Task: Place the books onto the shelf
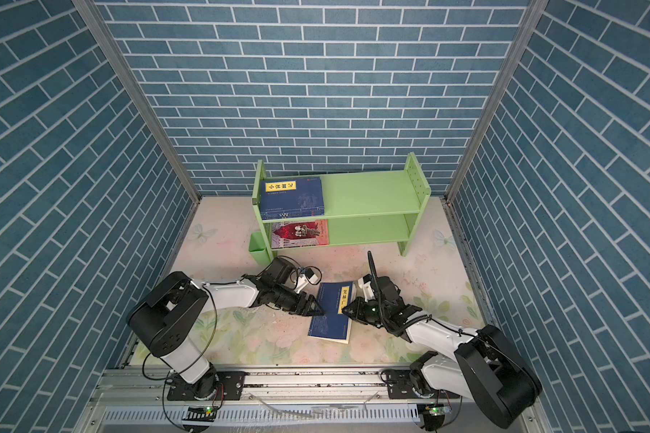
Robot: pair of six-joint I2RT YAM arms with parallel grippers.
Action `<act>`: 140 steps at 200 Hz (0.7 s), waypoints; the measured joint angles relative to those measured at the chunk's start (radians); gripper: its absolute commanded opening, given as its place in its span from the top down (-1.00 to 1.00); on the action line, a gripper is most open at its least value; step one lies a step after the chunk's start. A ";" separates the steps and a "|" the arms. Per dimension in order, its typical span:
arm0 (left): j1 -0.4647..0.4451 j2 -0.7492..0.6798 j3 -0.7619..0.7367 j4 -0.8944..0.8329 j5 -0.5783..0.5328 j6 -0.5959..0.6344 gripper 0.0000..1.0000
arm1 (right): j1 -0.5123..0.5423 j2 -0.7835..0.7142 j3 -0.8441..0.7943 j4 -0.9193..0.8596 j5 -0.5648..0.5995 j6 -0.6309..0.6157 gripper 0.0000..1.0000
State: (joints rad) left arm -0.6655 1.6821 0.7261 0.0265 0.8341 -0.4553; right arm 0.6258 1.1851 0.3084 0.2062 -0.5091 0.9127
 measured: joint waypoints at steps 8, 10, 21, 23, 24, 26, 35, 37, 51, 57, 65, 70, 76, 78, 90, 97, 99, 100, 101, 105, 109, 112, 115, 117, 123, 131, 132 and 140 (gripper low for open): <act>-0.001 -0.005 -0.001 -0.002 0.000 0.001 -0.56 | 0.000 -0.007 0.000 -0.001 0.000 -0.001 0.95; -0.001 -0.006 -0.001 -0.003 0.000 0.002 -0.56 | 0.000 -0.010 0.000 -0.001 0.000 0.000 0.97; -0.001 -0.016 -0.002 -0.011 0.000 0.008 -0.57 | 0.001 -0.023 0.000 -0.003 0.000 0.000 1.00; -0.001 -0.018 -0.002 -0.014 0.000 0.009 -0.57 | 0.001 -0.026 0.000 -0.004 0.000 0.000 1.00; 0.000 -0.021 -0.002 -0.015 0.000 0.012 -0.58 | 0.001 -0.027 0.000 -0.004 0.000 0.000 1.00; 0.000 -0.023 -0.002 -0.016 0.000 0.014 -0.58 | 0.001 -0.030 0.000 -0.005 0.000 0.000 1.00; 0.001 -0.039 -0.002 -0.031 -0.002 0.024 -0.59 | 0.001 -0.042 0.000 -0.007 0.000 0.000 1.00; 0.002 -0.042 -0.002 -0.034 -0.001 0.026 -0.60 | 0.001 -0.045 0.000 -0.008 0.000 0.000 1.00; 0.014 -0.084 -0.004 -0.058 -0.002 0.042 -0.60 | 0.001 -0.073 0.000 -0.019 -0.001 -0.001 1.00; 0.027 -0.111 -0.007 -0.066 0.000 0.048 -0.60 | 0.001 -0.089 0.000 -0.027 -0.001 -0.001 1.00; 0.049 -0.148 -0.010 -0.078 0.002 0.055 -0.60 | 0.000 -0.111 0.000 -0.042 -0.003 -0.002 1.00; 0.061 -0.169 -0.013 -0.082 0.002 0.059 -0.60 | 0.000 -0.124 0.001 -0.050 -0.004 -0.002 1.00; 0.083 -0.203 -0.014 -0.091 0.005 0.068 -0.60 | -0.001 -0.141 0.003 -0.064 -0.007 -0.003 1.00; 0.088 -0.212 -0.014 -0.095 0.007 0.072 -0.60 | -0.001 -0.147 0.003 -0.067 -0.009 -0.002 1.00; 0.123 -0.270 -0.014 -0.113 0.018 0.095 -0.60 | -0.006 -0.180 0.006 -0.087 -0.018 -0.003 1.00; 0.138 -0.299 -0.014 -0.124 0.028 0.109 -0.60 | -0.008 -0.198 0.010 -0.099 -0.026 -0.003 1.00; 0.142 -0.309 -0.014 -0.128 0.033 0.113 -0.60 | -0.009 -0.202 0.010 -0.101 -0.028 -0.003 1.00; 0.144 -0.312 -0.014 -0.128 0.035 0.114 -0.60 | -0.010 -0.205 0.011 -0.104 -0.030 -0.003 1.00; 0.147 -0.317 -0.014 -0.131 0.039 0.117 -0.60 | -0.010 -0.207 0.011 -0.105 -0.031 -0.003 1.00; 0.152 -0.330 -0.014 -0.136 0.048 0.122 -0.60 | -0.012 -0.217 0.015 -0.114 -0.038 -0.003 1.00; 0.159 -0.340 -0.014 -0.141 0.056 0.128 -0.59 | -0.013 -0.225 0.019 -0.125 -0.044 -0.003 1.00; 0.164 -0.348 -0.014 -0.146 0.063 0.133 -0.59 | -0.014 -0.234 0.024 -0.135 -0.050 -0.004 1.00; 0.168 -0.354 -0.014 -0.150 0.069 0.136 -0.59 | -0.016 -0.239 0.027 -0.140 -0.055 -0.004 1.00; 0.171 -0.357 -0.014 -0.152 0.073 0.138 -0.59 | -0.016 -0.244 0.030 -0.145 -0.058 -0.004 1.00; 0.178 -0.365 -0.013 -0.163 0.082 0.143 -0.58 | -0.018 -0.257 0.041 -0.163 -0.067 -0.005 1.00; 0.191 -0.374 -0.011 -0.180 0.097 0.152 -0.57 | -0.021 -0.277 0.061 -0.194 -0.082 -0.007 1.00; 0.194 -0.376 -0.010 -0.183 0.100 0.153 -0.57 | -0.021 -0.279 0.063 -0.196 -0.082 -0.008 1.00; 0.209 -0.381 -0.008 -0.198 0.114 0.157 -0.57 | -0.026 -0.298 0.084 -0.224 -0.093 -0.015 1.00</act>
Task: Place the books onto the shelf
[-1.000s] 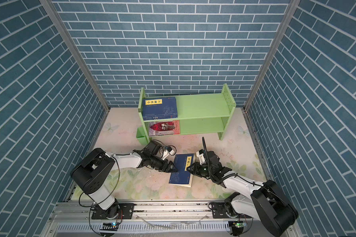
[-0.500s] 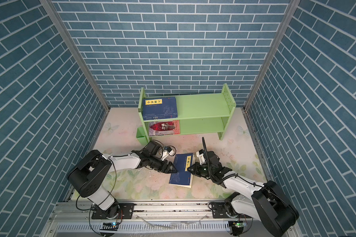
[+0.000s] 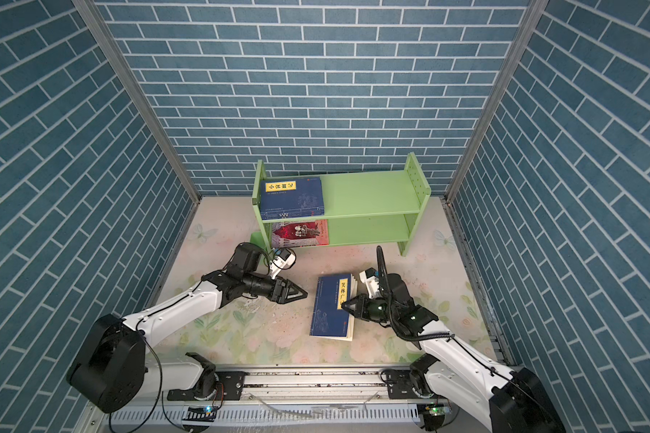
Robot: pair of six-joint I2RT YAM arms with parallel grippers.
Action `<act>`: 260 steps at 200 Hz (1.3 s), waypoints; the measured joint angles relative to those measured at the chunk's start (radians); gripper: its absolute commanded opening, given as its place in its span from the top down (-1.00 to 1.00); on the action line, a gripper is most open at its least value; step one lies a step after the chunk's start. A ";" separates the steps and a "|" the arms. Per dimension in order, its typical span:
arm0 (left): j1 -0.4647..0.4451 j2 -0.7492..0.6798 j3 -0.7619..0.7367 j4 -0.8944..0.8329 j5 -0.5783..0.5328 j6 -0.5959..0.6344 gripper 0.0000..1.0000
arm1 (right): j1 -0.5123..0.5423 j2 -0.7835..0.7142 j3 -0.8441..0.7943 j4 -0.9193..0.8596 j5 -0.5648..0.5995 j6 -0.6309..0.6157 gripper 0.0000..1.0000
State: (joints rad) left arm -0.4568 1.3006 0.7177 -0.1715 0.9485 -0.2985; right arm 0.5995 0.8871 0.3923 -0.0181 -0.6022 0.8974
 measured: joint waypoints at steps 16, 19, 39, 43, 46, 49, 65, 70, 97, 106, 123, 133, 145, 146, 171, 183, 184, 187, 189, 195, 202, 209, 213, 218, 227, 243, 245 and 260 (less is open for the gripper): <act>0.036 -0.014 0.002 -0.027 0.043 0.006 -0.58 | -0.009 -0.037 0.043 -0.047 -0.023 -0.014 1.00; 0.041 -0.018 0.002 -0.031 0.050 0.009 -0.59 | -0.011 -0.045 0.053 -0.056 -0.029 -0.016 1.00; 0.058 -0.034 0.002 -0.041 0.096 0.010 -0.62 | -0.016 -0.077 0.099 -0.105 -0.057 -0.033 1.00; 0.058 -0.035 0.002 -0.039 0.106 0.006 -0.64 | -0.017 -0.080 0.108 -0.114 -0.062 -0.035 1.00; 0.058 -0.035 0.002 -0.033 0.117 -0.001 -0.65 | -0.018 -0.084 0.115 -0.121 -0.066 -0.039 1.00; 0.058 -0.034 0.002 -0.031 0.127 -0.006 -0.67 | -0.018 -0.085 0.122 -0.129 -0.070 -0.041 1.00; 0.058 -0.034 -0.003 0.030 0.192 -0.070 -0.76 | -0.018 -0.090 0.155 -0.164 -0.095 -0.055 1.00; 0.058 -0.033 -0.004 0.049 0.208 -0.092 -0.78 | -0.018 -0.090 0.164 -0.174 -0.102 -0.060 1.00; 0.051 -0.033 -0.005 0.136 0.278 -0.171 -0.81 | -0.018 -0.088 0.203 -0.203 -0.128 -0.077 1.00; 0.046 -0.033 -0.005 0.152 0.290 -0.188 -0.82 | -0.018 -0.086 0.215 -0.207 -0.136 -0.084 1.00; 0.034 -0.031 -0.005 0.169 0.302 -0.211 -0.79 | -0.018 -0.074 0.237 -0.207 -0.152 -0.088 1.00; 0.026 -0.029 -0.005 0.170 0.304 -0.219 -0.73 | -0.018 -0.064 0.248 -0.206 -0.159 -0.090 1.00; 0.018 -0.024 -0.005 0.173 0.306 -0.227 -0.69 | -0.018 -0.053 0.258 -0.201 -0.167 -0.091 1.00; 0.017 -0.024 -0.005 0.173 0.306 -0.230 -0.68 | -0.018 -0.052 0.258 -0.201 -0.167 -0.091 1.00; -0.001 -0.007 -0.002 0.186 0.307 -0.251 -0.58 | -0.018 -0.032 0.266 -0.173 -0.184 -0.091 1.00; -0.010 0.004 0.008 0.187 0.307 -0.263 -0.51 | -0.018 -0.024 0.270 -0.160 -0.191 -0.091 1.00; -0.010 0.005 0.009 0.187 0.307 -0.264 -0.50 | -0.018 -0.023 0.270 -0.159 -0.192 -0.091 1.00; -0.012 0.008 0.013 0.187 0.307 -0.272 -0.48 | -0.018 -0.020 0.272 -0.155 -0.194 -0.091 1.00; -0.013 0.010 0.016 0.187 0.307 -0.272 -0.46 | -0.018 -0.019 0.273 -0.153 -0.195 -0.091 1.00; -0.015 0.014 0.024 0.190 0.310 -0.280 -0.39 | -0.018 -0.013 0.275 -0.145 -0.200 -0.090 1.00; -0.017 0.019 0.033 0.192 0.312 -0.289 -0.27 | -0.018 -0.005 0.280 -0.138 -0.205 -0.091 1.00; -0.018 0.022 0.042 0.194 0.314 -0.296 -0.17 | -0.018 0.003 0.285 -0.131 -0.211 -0.090 1.00; -0.018 0.023 0.047 0.195 0.314 -0.307 -0.12 | -0.018 0.008 0.286 -0.124 -0.213 -0.091 1.00; -0.018 0.023 0.051 0.199 0.315 -0.308 -0.04 | -0.018 0.013 0.288 -0.119 -0.215 -0.091 1.00; -0.018 0.023 0.059 0.201 0.319 -0.322 0.13 | -0.018 0.021 0.288 -0.109 -0.219 -0.091 1.00; -0.018 0.023 0.064 0.206 0.322 -0.332 0.36 | -0.019 0.032 0.288 -0.096 -0.225 -0.091 1.00; -0.018 0.023 0.064 0.207 0.323 -0.335 0.41 | -0.019 0.034 0.288 -0.094 -0.225 -0.090 1.00; -0.018 0.023 0.066 0.203 0.320 -0.350 0.66 | -0.019 0.044 0.288 -0.085 -0.232 -0.091 1.00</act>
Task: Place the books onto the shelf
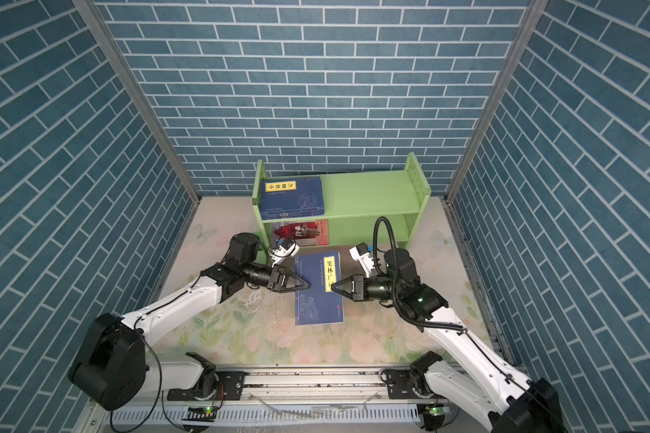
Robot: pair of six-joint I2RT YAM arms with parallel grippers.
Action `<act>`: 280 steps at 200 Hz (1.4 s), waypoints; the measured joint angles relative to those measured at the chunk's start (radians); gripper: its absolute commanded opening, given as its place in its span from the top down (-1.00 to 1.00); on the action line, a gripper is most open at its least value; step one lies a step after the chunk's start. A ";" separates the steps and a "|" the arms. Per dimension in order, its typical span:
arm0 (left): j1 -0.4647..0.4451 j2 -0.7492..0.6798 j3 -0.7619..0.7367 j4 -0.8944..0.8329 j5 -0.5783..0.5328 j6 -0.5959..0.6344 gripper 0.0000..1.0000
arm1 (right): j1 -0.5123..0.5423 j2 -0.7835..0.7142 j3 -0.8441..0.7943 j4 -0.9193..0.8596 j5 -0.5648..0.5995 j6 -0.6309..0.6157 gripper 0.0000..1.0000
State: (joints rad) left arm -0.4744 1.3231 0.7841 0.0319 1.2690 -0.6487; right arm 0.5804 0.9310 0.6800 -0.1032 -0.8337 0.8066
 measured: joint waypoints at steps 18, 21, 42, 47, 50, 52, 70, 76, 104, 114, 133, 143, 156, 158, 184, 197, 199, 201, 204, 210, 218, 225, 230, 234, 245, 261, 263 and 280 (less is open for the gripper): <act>0.001 -0.001 0.006 -0.005 0.004 -0.007 0.91 | -0.002 0.010 0.000 0.001 -0.003 -0.001 0.48; 0.002 -0.001 0.010 -0.010 0.004 -0.011 0.92 | -0.003 0.012 0.000 -0.002 -0.002 -0.002 0.38; 0.000 -0.001 0.035 -0.024 0.016 -0.010 1.00 | -0.017 0.021 0.019 -0.046 0.021 -0.024 -0.09; 0.000 -0.001 0.043 -0.030 0.018 -0.008 1.00 | -0.022 0.020 0.025 -0.058 0.028 -0.025 -0.17; 0.000 -0.001 0.048 -0.034 0.019 -0.006 1.00 | -0.024 0.019 0.030 -0.068 0.033 -0.037 -0.22; 0.000 -0.001 0.053 -0.041 0.020 -0.002 1.00 | -0.028 0.018 0.034 -0.075 0.038 -0.039 -0.26; 0.000 -0.001 0.110 -0.115 0.034 0.051 1.00 | -0.063 -0.013 0.069 -0.143 0.101 -0.061 -0.56; 0.000 -0.001 0.137 -0.153 0.037 0.086 1.00 | -0.079 -0.031 0.080 -0.167 0.127 -0.065 -0.61; -0.001 -0.011 0.290 -0.375 0.013 0.305 1.00 | -0.142 -0.137 0.145 -0.263 0.237 -0.083 -0.71; -0.001 -0.019 0.348 -0.448 -0.023 0.373 1.00 | -0.149 -0.163 0.171 -0.283 0.265 -0.083 -0.71; -0.001 -0.033 0.460 -0.549 -0.109 0.466 1.00 | -0.150 -0.192 0.209 -0.289 0.297 -0.083 -0.71; -0.001 -0.039 0.510 -0.575 -0.159 0.492 1.00 | -0.150 -0.201 0.218 -0.284 0.305 -0.083 -0.71; 0.001 -0.045 0.569 -0.601 -0.220 0.509 1.00 | -0.150 -0.212 0.224 -0.265 0.310 -0.082 -0.73; 0.001 -0.045 0.579 -0.604 -0.230 0.510 1.00 | -0.150 -0.214 0.224 -0.261 0.311 -0.081 -0.73; 0.023 -0.046 0.703 -0.618 -0.324 0.499 1.00 | -0.150 -0.229 0.222 -0.145 0.307 -0.051 -0.79; 0.051 -0.046 0.754 -0.600 -0.348 0.475 1.00 | -0.150 -0.219 0.218 -0.059 0.299 -0.021 -0.79; 0.056 -0.045 0.759 -0.597 -0.352 0.470 1.00 | -0.150 -0.218 0.218 -0.047 0.296 -0.018 -0.79; 0.061 -0.045 0.766 -0.594 -0.356 0.463 1.00 | -0.150 -0.215 0.217 -0.033 0.294 -0.011 -0.79; 0.068 -0.045 0.775 -0.589 -0.363 0.456 1.00 | -0.150 -0.212 0.216 -0.010 0.289 -0.003 -0.79; 0.082 -0.045 0.789 -0.575 -0.375 0.434 1.00 | -0.150 -0.199 0.214 0.044 0.278 0.019 -0.79; 0.102 -0.046 0.801 -0.542 -0.393 0.389 1.00 | -0.149 -0.174 0.213 0.119 0.264 0.049 -0.79; 0.117 -0.046 0.801 -0.514 -0.404 0.350 1.00 | -0.146 -0.147 0.212 0.183 0.254 0.074 -0.79; 0.129 -0.046 0.801 -0.493 -0.411 0.313 1.00 | -0.143 -0.127 0.211 0.225 0.246 0.091 -0.79; 0.139 -0.046 0.795 -0.470 -0.417 0.276 1.00 | -0.140 -0.106 0.211 0.260 0.241 0.106 -0.78; 0.161 -0.046 0.767 -0.400 -0.424 0.187 1.00 | -0.127 -0.056 0.211 0.347 0.234 0.139 -0.78; 0.185 -0.043 0.698 -0.272 -0.418 0.035 0.99 | -0.088 0.036 0.217 0.430 0.229 0.167 -0.78; 0.188 -0.042 0.689 -0.257 -0.418 0.019 0.99 | -0.083 0.047 0.218 0.437 0.229 0.169 -0.77; 0.202 -0.028 0.618 -0.134 -0.412 -0.124 0.98 | -0.032 0.136 0.228 0.511 0.227 0.193 -0.77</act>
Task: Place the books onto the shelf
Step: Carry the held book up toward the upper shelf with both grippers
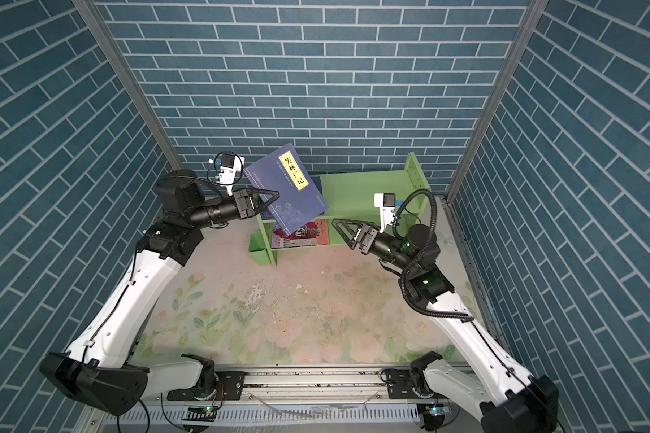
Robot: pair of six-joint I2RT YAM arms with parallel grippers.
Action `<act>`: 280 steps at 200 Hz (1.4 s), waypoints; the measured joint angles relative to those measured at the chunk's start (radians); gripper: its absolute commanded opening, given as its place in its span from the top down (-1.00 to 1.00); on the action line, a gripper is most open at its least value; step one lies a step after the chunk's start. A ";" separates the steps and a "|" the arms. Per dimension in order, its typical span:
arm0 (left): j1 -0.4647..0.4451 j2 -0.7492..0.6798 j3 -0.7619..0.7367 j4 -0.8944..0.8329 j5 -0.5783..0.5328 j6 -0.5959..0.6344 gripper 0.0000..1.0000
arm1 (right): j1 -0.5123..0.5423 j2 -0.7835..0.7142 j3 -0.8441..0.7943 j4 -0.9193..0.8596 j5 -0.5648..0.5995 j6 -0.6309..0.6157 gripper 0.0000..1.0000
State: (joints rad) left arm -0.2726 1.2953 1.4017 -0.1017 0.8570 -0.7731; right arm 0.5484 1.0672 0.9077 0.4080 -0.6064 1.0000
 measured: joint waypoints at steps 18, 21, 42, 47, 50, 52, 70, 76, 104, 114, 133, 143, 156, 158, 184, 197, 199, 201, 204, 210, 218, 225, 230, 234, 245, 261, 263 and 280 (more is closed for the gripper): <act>0.009 0.014 -0.064 0.127 0.006 -0.134 0.98 | 0.040 0.063 0.001 0.072 0.001 0.020 -0.77; 0.010 0.016 -0.072 0.145 0.008 -0.157 0.98 | 0.045 0.071 0.001 0.083 0.001 0.024 -0.77; 0.013 0.024 -0.104 0.264 0.017 -0.272 0.97 | 0.076 0.114 0.002 0.150 0.006 0.041 -0.76; 0.013 0.024 -0.108 0.289 0.019 -0.294 0.97 | 0.082 0.123 0.003 0.165 0.008 0.043 -0.76; 0.013 0.024 -0.109 0.302 0.020 -0.304 0.96 | 0.086 0.127 0.005 0.172 0.008 0.043 -0.76; 0.013 0.024 -0.109 0.311 0.022 -0.311 0.96 | 0.088 0.130 0.006 0.179 0.009 0.044 -0.76; 0.013 0.023 -0.117 0.390 0.028 -0.365 0.95 | 0.103 0.167 0.031 0.221 0.012 0.045 -0.74; 0.013 0.021 -0.124 0.418 0.027 -0.384 0.95 | 0.106 0.179 0.042 0.235 0.013 0.048 -0.73; 0.013 0.017 -0.167 0.480 0.027 -0.428 0.94 | 0.115 0.246 0.094 0.310 0.017 0.063 -0.67; 0.013 0.017 -0.183 0.489 0.027 -0.437 0.93 | 0.117 0.266 0.109 0.332 0.018 0.071 -0.63; 0.013 0.016 -0.213 0.494 0.025 -0.452 0.91 | 0.119 0.303 0.138 0.359 0.019 0.081 -0.39; 0.012 0.015 -0.223 0.499 0.022 -0.460 0.90 | 0.120 0.322 0.151 0.366 0.019 0.086 -0.24; 0.011 0.011 -0.231 0.507 0.018 -0.470 0.86 | 0.121 0.347 0.168 0.373 0.019 0.096 0.09; 0.011 0.011 -0.232 0.509 0.018 -0.471 0.85 | 0.121 0.351 0.171 0.373 0.019 0.104 0.14; 0.008 -0.006 -0.242 0.526 0.019 -0.478 0.54 | 0.121 0.378 0.182 0.378 0.015 0.120 0.85; 0.008 -0.016 -0.254 0.531 0.019 -0.473 0.23 | 0.121 0.378 0.187 0.375 0.008 0.120 1.00; 0.008 -0.018 -0.256 0.529 0.019 -0.473 0.18 | 0.121 0.378 0.188 0.372 0.007 0.121 1.00; 0.008 -0.021 -0.258 0.529 0.020 -0.464 0.13 | 0.121 0.378 0.192 0.367 0.006 0.118 1.00; 0.008 -0.023 -0.262 0.532 0.022 -0.474 0.07 | 0.121 0.378 0.196 0.359 0.004 0.119 1.00; 0.007 -0.029 -0.270 0.531 0.024 -0.466 -0.08 | 0.121 0.378 0.205 0.338 0.001 0.108 1.00; 0.008 -0.040 -0.281 0.523 0.027 -0.454 -0.21 | 0.120 0.374 0.216 0.302 -0.007 0.093 1.00; 0.012 -0.051 -0.292 0.511 0.035 -0.439 -0.27 | 0.117 0.366 0.224 0.267 -0.011 0.076 1.00; 0.014 -0.060 -0.299 0.498 0.042 -0.419 -0.29 | 0.114 0.358 0.230 0.238 -0.016 0.064 1.00; 0.018 -0.068 -0.304 0.483 0.048 -0.398 -0.31 | 0.110 0.349 0.233 0.214 -0.024 0.054 1.00; 0.031 -0.091 -0.316 0.438 0.079 -0.349 -0.33 | 0.098 0.318 0.239 0.135 -0.048 0.024 1.00; 0.064 -0.132 -0.328 0.356 0.135 -0.256 -0.34 | 0.064 0.259 0.240 0.020 -0.093 -0.019 1.00; 0.068 -0.135 -0.329 0.350 0.140 -0.250 -0.35 | 0.058 0.252 0.240 0.006 -0.101 -0.023 1.00; 0.114 -0.181 -0.349 0.294 0.206 -0.174 -0.37 | -0.009 0.183 0.243 -0.118 -0.163 -0.069 1.00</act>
State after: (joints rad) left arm -0.1585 1.1145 1.0527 0.1921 1.0634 -0.9474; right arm 0.5396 1.2507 1.1503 0.2901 -0.7696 0.9314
